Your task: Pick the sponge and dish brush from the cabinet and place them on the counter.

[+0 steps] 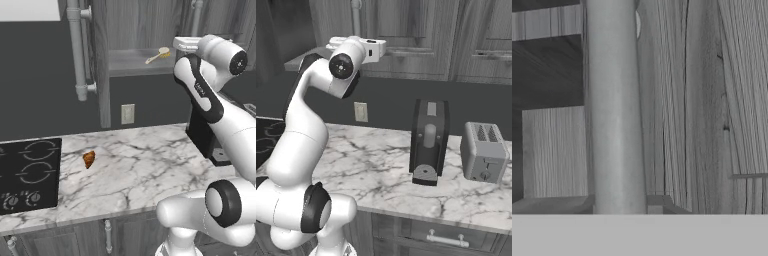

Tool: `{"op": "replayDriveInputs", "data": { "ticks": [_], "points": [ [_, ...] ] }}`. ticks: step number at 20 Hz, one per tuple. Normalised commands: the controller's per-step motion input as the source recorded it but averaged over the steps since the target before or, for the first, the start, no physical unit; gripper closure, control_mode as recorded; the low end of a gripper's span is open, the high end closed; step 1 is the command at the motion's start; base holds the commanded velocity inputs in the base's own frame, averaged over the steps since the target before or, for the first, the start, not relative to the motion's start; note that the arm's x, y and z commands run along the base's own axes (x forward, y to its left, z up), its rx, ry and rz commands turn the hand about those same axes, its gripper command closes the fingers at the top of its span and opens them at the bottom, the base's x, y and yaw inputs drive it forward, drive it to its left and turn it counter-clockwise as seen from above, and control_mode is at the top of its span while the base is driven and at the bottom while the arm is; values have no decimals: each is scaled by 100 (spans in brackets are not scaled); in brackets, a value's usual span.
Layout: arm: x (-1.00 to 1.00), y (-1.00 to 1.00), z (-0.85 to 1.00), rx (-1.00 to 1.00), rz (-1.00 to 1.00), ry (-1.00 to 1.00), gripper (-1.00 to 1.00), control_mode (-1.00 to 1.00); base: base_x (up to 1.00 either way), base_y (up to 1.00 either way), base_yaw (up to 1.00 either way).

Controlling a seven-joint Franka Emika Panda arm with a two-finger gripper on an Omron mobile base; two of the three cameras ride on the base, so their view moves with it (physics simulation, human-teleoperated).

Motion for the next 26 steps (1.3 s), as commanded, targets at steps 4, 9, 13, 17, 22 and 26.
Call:
{"op": "replayDriveInputs", "data": {
  "ticks": [4, 9, 13, 17, 22, 26],
  "points": [
    [0, -5, 1, 0, 0, 0, 100, -100, 0, 0, 0],
    [-17, -26, 21, 0, 0, 0, 100, -100, 0, 0, 0],
    [-28, -36, 33, 1, 0, 0, 100, -100, 0, 0, 0],
    [-32, -39, 36, 3, 0, 3, 100, -100, 0, 0, 0],
    [-40, -42, 39, 3, 0, 5, 100, -100, 0, 0, 0],
    [-52, -45, 41, 2, 0, 2, 100, -100, 0, 0, 0]
  ]
}}
